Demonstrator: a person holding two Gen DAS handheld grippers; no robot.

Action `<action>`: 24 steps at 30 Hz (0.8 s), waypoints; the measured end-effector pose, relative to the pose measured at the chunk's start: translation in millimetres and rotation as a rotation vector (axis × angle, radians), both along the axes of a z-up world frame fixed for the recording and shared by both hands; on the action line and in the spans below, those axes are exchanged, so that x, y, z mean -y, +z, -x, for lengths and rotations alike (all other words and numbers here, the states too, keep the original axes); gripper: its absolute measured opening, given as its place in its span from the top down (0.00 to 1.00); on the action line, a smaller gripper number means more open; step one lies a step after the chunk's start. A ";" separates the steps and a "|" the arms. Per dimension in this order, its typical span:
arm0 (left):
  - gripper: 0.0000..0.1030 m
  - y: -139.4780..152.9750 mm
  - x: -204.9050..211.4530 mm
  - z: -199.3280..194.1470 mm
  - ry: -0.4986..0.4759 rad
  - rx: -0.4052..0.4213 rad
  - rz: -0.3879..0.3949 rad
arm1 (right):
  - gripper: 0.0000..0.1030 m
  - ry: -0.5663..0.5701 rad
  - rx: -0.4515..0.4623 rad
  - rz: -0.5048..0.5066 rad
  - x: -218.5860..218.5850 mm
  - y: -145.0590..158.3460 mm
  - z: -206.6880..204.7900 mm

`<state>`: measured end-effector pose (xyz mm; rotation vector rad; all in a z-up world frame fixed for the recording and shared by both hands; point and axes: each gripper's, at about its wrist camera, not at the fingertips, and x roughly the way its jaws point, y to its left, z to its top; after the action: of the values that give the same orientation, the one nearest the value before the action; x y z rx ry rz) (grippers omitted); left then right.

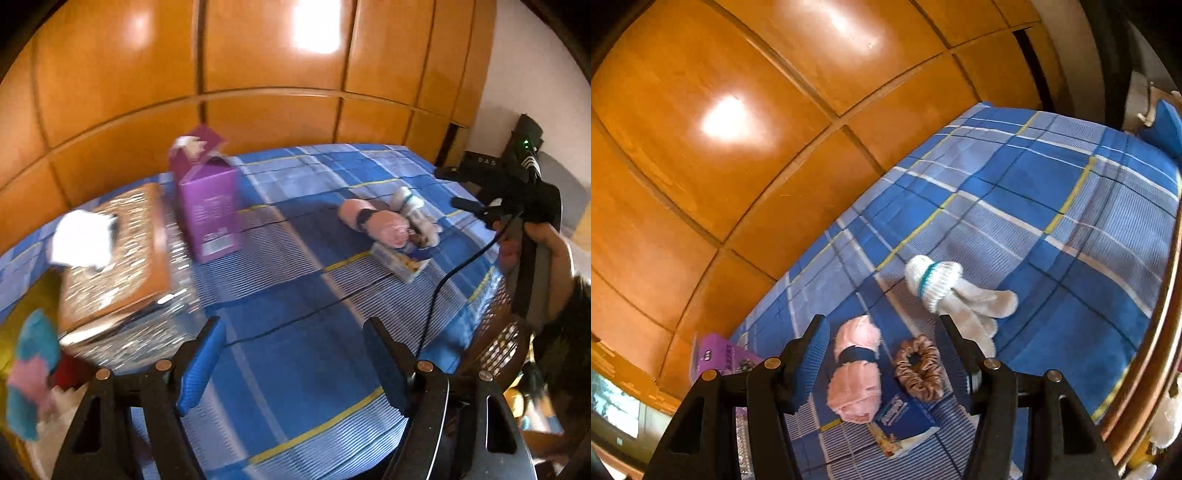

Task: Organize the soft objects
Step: 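Move both grippers back toward the pink towel roll and brown scrunchie, then grasp the pink towel roll by its black band with the left gripper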

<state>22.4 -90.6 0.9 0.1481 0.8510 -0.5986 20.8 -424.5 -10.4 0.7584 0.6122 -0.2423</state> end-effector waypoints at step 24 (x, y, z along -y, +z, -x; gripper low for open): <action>0.20 -63.4 182.4 -157.9 0.039 -0.441 0.130 | 0.38 0.059 0.079 -0.175 9.2 -12.7 0.5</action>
<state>180.4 -273.0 -62.5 -0.1241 1.2335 -0.6582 20.4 -433.7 -23.1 0.9133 0.5847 -0.1049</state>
